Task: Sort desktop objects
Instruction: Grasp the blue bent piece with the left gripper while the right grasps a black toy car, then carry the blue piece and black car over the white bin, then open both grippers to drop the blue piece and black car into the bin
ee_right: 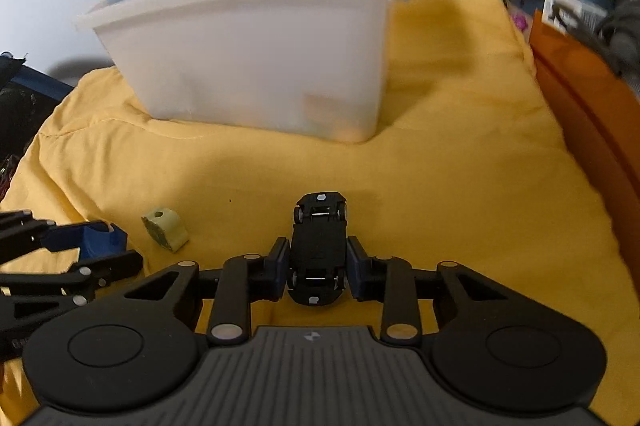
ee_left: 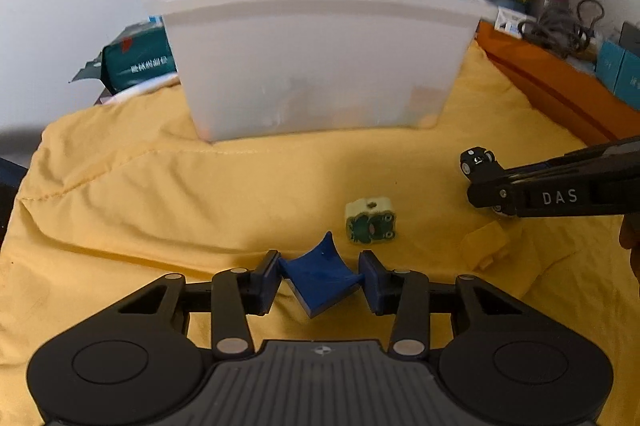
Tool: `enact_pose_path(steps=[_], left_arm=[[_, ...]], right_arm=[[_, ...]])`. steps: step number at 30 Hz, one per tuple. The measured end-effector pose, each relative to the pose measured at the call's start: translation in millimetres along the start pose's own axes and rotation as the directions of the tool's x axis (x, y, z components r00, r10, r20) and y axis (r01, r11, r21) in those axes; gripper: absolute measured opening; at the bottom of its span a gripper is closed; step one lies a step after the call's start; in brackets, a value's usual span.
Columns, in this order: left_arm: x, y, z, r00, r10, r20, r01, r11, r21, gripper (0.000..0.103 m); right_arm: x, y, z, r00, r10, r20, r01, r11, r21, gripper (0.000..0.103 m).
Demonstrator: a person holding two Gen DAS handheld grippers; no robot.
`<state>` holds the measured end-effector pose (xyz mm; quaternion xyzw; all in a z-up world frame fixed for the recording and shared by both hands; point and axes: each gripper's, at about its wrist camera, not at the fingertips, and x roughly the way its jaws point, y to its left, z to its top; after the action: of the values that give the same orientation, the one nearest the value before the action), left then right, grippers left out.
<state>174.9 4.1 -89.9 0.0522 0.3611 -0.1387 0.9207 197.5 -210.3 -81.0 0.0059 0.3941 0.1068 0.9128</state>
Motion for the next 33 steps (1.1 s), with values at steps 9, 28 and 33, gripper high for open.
enact_pose_path(steps=[9, 28, 33], left_arm=[[-66, 8, 34, 0.990, -0.012, 0.139, 0.020, 0.998, -0.056, 0.046], [-64, 40, 204, 0.976, 0.047, 0.212, -0.021, 0.992, -0.122, 0.046], [-34, 50, 221, 0.980, 0.043, 0.192, -0.016, 0.990, -0.139, 0.077]], right_arm=[[-72, -4, 21, 0.983, 0.097, 0.154, -0.095, 0.995, -0.022, 0.033], [-66, -6, 169, 0.967, 0.163, 0.194, -0.152, 0.986, -0.070, 0.033], [-33, -14, 184, 0.979, 0.134, 0.154, -0.133, 0.991, -0.020, 0.069]])
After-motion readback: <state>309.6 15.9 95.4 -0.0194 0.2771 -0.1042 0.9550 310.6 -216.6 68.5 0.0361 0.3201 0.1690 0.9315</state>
